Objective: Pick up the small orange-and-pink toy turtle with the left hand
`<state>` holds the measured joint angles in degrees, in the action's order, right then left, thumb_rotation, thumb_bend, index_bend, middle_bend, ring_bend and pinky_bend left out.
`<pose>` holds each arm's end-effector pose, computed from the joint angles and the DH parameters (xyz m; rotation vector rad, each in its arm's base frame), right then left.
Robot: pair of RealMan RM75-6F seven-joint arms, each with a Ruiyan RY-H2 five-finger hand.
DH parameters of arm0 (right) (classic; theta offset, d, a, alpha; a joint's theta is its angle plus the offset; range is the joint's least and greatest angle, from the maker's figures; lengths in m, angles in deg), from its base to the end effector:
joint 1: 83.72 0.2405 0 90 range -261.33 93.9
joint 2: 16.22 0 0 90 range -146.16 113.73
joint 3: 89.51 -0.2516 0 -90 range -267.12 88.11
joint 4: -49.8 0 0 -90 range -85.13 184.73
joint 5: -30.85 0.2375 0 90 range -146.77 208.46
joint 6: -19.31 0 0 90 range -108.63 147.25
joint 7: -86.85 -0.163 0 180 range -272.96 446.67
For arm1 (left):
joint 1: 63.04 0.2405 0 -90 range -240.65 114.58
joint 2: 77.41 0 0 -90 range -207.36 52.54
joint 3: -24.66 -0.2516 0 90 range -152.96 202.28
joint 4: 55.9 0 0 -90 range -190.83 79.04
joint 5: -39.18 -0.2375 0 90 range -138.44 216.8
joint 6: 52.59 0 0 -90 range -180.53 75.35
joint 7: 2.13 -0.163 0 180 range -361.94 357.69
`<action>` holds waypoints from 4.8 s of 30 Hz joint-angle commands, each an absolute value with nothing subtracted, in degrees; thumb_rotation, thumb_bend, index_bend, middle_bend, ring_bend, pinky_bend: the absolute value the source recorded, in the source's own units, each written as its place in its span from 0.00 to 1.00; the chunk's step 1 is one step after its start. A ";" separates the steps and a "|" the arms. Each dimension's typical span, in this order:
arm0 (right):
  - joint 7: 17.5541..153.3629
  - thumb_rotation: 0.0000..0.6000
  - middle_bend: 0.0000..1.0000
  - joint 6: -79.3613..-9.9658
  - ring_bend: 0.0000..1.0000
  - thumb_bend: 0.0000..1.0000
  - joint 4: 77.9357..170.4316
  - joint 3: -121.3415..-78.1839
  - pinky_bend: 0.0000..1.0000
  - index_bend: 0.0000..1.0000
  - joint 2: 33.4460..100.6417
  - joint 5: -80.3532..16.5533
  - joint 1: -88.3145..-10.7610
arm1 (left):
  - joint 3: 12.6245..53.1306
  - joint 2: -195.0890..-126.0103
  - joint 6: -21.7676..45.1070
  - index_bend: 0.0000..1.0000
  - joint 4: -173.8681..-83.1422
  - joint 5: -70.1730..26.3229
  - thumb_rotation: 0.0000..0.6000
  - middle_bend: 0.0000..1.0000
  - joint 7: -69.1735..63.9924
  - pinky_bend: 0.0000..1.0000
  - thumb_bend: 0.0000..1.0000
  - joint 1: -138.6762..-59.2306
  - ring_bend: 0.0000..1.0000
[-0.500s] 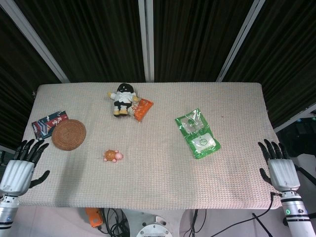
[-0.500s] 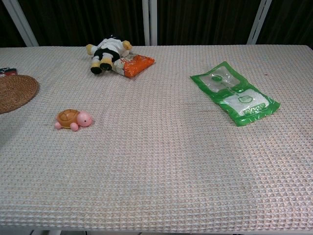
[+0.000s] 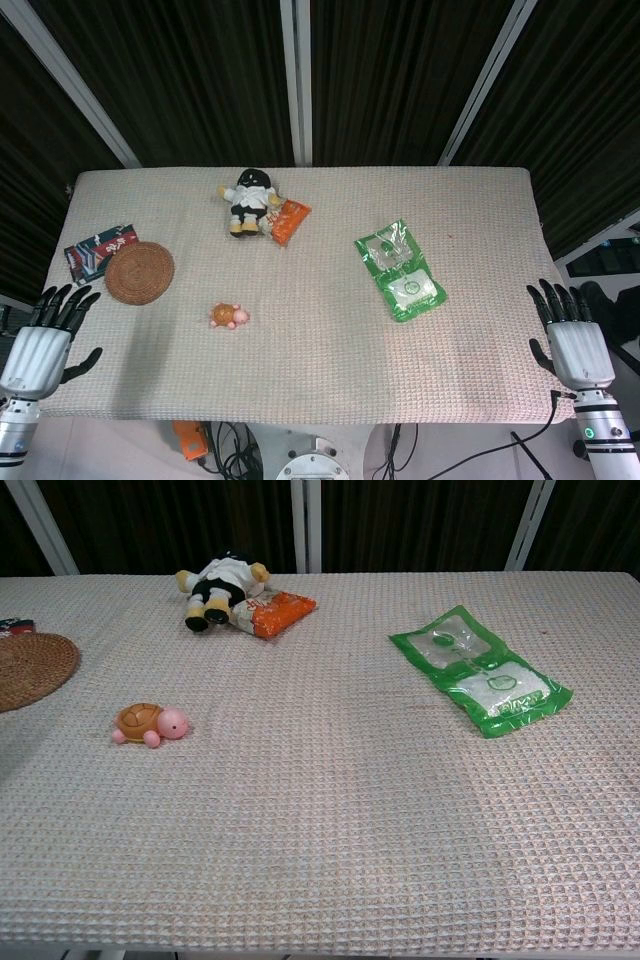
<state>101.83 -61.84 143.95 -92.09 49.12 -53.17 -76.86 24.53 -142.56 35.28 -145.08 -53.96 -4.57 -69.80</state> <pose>-0.3103 -0.2104 0.1122 1.4936 -0.7869 0.7175 -0.3046 0.1993 0.1225 -1.5333 -0.7691 -0.9330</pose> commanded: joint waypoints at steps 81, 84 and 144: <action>100.05 1.00 0.00 -62.36 0.00 0.28 146.21 -93.92 0.00 0.00 44.59 -51.11 -77.13 | 29.13 -169.62 9.77 0.61 -134.62 -37.22 1.00 0.66 -23.19 0.67 0.41 -94.25 0.52; 100.00 1.00 0.00 -62.30 0.00 0.28 146.22 -93.94 0.00 0.00 44.55 -51.05 -77.11 | 28.57 -168.68 9.09 0.42 -135.20 -37.96 1.00 0.52 -22.35 0.55 0.35 -94.48 0.39; 99.72 1.00 0.00 -61.63 0.00 0.28 145.94 -93.89 0.00 0.00 44.53 -50.32 -76.90 | 28.60 -168.21 9.29 0.35 -134.94 -37.84 1.00 0.38 -21.89 0.55 0.15 -95.38 0.25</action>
<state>99.72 -61.63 145.93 -93.89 44.53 -50.31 -76.89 28.55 -168.14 9.26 -135.00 -37.84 -21.84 -95.35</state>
